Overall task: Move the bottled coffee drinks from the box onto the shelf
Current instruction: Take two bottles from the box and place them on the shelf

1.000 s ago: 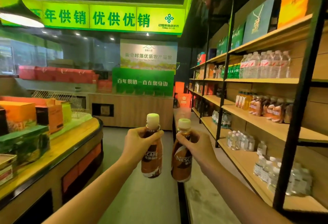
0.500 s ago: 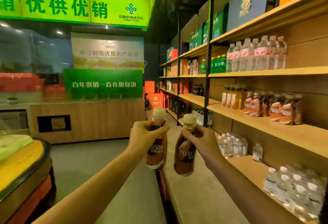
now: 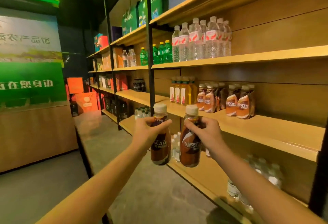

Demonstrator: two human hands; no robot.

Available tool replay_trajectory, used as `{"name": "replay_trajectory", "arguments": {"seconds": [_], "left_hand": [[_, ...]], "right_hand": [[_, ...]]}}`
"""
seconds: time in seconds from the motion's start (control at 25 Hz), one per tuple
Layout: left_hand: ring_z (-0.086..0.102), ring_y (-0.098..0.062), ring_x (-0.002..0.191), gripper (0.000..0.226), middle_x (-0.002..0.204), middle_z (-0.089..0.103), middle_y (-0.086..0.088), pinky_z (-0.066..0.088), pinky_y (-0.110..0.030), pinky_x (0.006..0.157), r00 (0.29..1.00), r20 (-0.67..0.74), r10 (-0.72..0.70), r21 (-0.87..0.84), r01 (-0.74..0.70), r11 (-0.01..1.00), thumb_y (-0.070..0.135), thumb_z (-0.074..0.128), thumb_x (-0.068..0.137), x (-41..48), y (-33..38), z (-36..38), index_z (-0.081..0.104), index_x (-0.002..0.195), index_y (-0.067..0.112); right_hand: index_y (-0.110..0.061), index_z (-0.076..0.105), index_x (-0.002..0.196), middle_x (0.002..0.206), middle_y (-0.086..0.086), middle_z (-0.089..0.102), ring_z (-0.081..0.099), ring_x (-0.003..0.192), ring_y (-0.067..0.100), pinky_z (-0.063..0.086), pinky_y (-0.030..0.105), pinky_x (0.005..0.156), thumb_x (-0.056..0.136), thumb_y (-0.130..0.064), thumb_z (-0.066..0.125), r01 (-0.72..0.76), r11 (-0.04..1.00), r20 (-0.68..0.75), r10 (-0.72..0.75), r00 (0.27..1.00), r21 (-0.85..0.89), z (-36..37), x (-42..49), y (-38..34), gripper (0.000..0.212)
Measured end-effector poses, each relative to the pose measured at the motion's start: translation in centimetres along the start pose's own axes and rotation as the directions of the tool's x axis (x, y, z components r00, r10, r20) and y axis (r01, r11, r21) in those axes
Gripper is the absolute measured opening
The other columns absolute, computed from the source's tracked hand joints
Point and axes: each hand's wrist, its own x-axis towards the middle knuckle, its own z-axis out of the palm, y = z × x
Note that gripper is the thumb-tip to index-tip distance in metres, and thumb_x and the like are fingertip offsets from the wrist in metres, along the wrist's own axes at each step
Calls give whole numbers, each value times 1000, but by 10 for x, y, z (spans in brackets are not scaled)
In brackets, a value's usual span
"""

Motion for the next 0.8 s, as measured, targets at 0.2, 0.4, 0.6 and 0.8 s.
{"name": "replay_trajectory", "arguments": {"seconds": [0.2,0.4,0.6,0.8], "left_hand": [[59,-10,82,14,81,63,11,45,-26,73,992,123,34,-60,-27,998,30,75,74,104,-28,63,62,80,27],[61,-12,86,26,89,66,6,48,-28,74,946,316,76,-157,-26,987,31,76,74,175,-38,140,65,94,18],[60,-3,78,20,81,64,12,47,-20,66,878,448,165,-237,-61,970,30,76,74,227,-39,203,66,88,21],[58,-6,76,24,78,60,11,50,-25,72,819,541,192,-254,-58,965,28,77,73,283,-38,243,66,92,19]], "right_hand": [[-19,66,81,83,0,69,65,82,15,48,23,66,79,-25,72,-10,997,-209,-6,978,-72,-31,76,36,9],[-30,64,79,82,-12,67,64,81,5,50,20,67,79,-26,72,-33,986,-343,-26,939,-166,-76,118,52,9],[-27,66,89,90,-5,72,68,83,7,54,21,70,80,-30,71,-94,966,-497,-40,867,-241,-102,156,65,11],[-18,66,102,95,-3,71,68,87,9,53,21,71,82,-29,69,-164,940,-606,-54,794,-300,-107,207,74,23]]}}
